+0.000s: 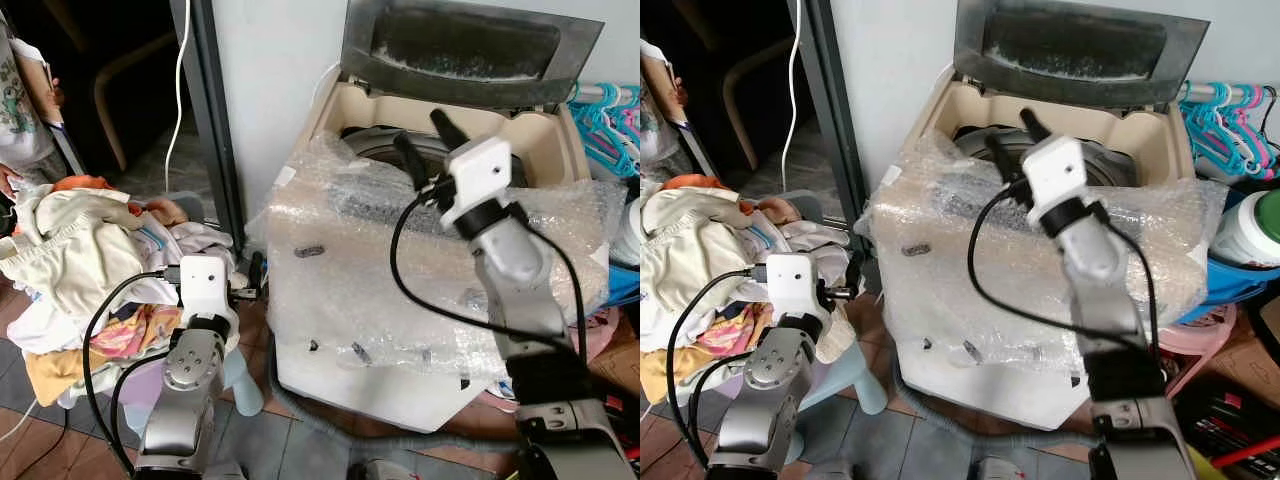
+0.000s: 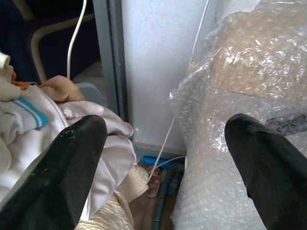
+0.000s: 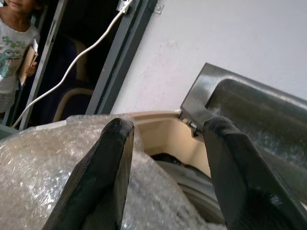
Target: Clothes washing
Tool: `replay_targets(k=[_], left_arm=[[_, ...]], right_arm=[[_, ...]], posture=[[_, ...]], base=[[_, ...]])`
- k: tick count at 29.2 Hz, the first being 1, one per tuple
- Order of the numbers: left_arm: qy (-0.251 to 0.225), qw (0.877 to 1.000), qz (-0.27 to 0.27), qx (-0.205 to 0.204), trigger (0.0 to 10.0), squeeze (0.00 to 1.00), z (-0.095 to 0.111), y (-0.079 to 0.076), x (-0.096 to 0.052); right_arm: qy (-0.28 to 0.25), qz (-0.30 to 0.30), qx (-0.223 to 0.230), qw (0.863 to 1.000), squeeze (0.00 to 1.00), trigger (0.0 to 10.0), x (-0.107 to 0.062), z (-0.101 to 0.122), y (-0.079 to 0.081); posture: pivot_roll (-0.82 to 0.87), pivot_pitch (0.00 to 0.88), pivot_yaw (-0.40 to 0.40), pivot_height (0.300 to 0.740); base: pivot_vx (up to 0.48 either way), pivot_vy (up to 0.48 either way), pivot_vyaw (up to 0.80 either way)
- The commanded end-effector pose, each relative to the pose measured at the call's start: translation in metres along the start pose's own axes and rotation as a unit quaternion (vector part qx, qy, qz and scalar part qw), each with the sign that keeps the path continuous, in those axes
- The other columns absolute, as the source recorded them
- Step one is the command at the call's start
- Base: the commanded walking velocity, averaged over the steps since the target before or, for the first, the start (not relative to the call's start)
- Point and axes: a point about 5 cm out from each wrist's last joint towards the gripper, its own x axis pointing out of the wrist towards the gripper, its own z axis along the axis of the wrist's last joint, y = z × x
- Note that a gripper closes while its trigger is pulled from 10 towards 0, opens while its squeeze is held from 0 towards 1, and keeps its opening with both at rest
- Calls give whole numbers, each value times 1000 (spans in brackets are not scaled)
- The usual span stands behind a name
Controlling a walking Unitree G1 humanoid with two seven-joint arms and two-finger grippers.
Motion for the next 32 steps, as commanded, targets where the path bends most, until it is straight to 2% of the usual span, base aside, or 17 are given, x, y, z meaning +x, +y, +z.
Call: replay_targets(k=[1,3,7,12,19,25,28,32], left_arm=[[5,1000,1,3,10000,0,0,0,-1],[6,1000,-1,4,10000,0,0,0,0],[4,1000,-6,5,10000,0,1,-2,1],[4,1000,1,6,10000,0,0,-2,1],[-3,1000,9,7,10000,0,2,0,1],[-22,1000,-4,8,10000,0,6,-2,1],[-35,999,-20,-2,10000,0,10,-4,0],[-30,999,-12,-3,10000,0,9,-2,-1]], right_arm=[[-10,-16,-1,1000,1000,10000,-2,9,10],[-8,-20,6,1000,1000,10000,-5,9,18],[-1,-24,17,1000,1000,10000,-7,12,24],[18,-43,34,998,1000,10000,-9,10,21],[27,-44,45,998,1000,10000,-5,10,23],[29,-42,50,997,1000,10000,-4,11,23],[27,-33,43,998,1000,10000,-4,12,25],[33,-33,50,998,1000,10000,-6,10,26]], posture=[[9,0,-11,740],[4,0,-7,740],[2,0,-9,740],[13,0,-18,740],[27,0,-21,740],[20,0,-16,740],[17,0,-12,740],[22,0,-16,740]], base=[[0,480,800],[0,480,800],[0,480,800],[0,480,483],[0,480,0],[0,0,0],[0,0,742],[0,0,800]])
